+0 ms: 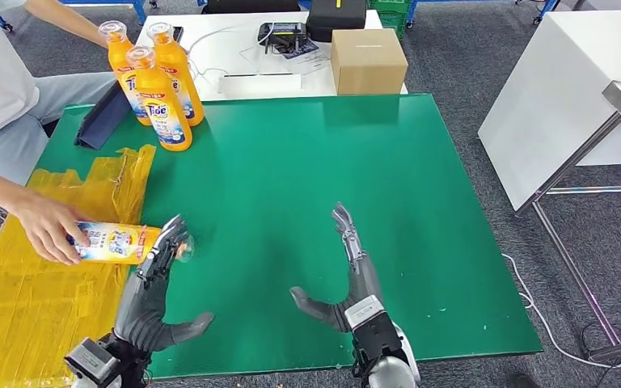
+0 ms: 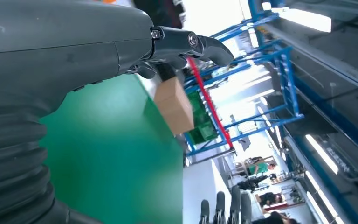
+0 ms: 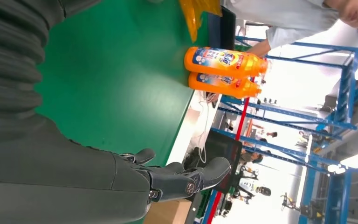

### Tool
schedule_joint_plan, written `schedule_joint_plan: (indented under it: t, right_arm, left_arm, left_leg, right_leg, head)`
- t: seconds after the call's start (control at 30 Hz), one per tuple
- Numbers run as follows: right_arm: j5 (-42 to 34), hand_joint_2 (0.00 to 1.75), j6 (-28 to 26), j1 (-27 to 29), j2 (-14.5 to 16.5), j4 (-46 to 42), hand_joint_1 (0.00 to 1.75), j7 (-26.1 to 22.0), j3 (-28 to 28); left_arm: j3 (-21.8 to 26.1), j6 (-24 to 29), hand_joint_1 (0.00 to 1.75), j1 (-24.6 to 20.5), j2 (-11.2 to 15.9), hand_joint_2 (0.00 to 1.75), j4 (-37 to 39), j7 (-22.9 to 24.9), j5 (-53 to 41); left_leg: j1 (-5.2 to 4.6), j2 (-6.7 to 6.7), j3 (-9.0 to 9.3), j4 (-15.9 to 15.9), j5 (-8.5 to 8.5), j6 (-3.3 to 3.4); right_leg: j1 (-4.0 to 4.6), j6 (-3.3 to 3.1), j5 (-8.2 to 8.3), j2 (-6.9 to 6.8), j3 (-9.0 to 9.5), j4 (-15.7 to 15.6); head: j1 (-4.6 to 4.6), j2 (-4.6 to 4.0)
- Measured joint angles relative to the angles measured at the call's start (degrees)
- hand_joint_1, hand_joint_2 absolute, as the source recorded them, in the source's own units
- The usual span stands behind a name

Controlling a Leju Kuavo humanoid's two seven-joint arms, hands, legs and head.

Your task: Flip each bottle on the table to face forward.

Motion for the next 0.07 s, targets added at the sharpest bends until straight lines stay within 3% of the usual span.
schedule_joint_plan:
  t: [0.07]
  right_arm:
    - [-0.4,1.75,-0.1,0.9,-0.1,-0.8,0.0,-0.2,-0.1]
  left_arm:
    - [0.4,-0.9,0.0,0.4,-1.0,1.75,0.1,1.9,0.8]
  left_leg:
    - [0.01,0.0,0.01,0.0,0.0,0.0]
  right_leg:
    - [0.0,0.0,0.0,0.0,0.0,0.0]
  head:
    - [0.01,0.0]
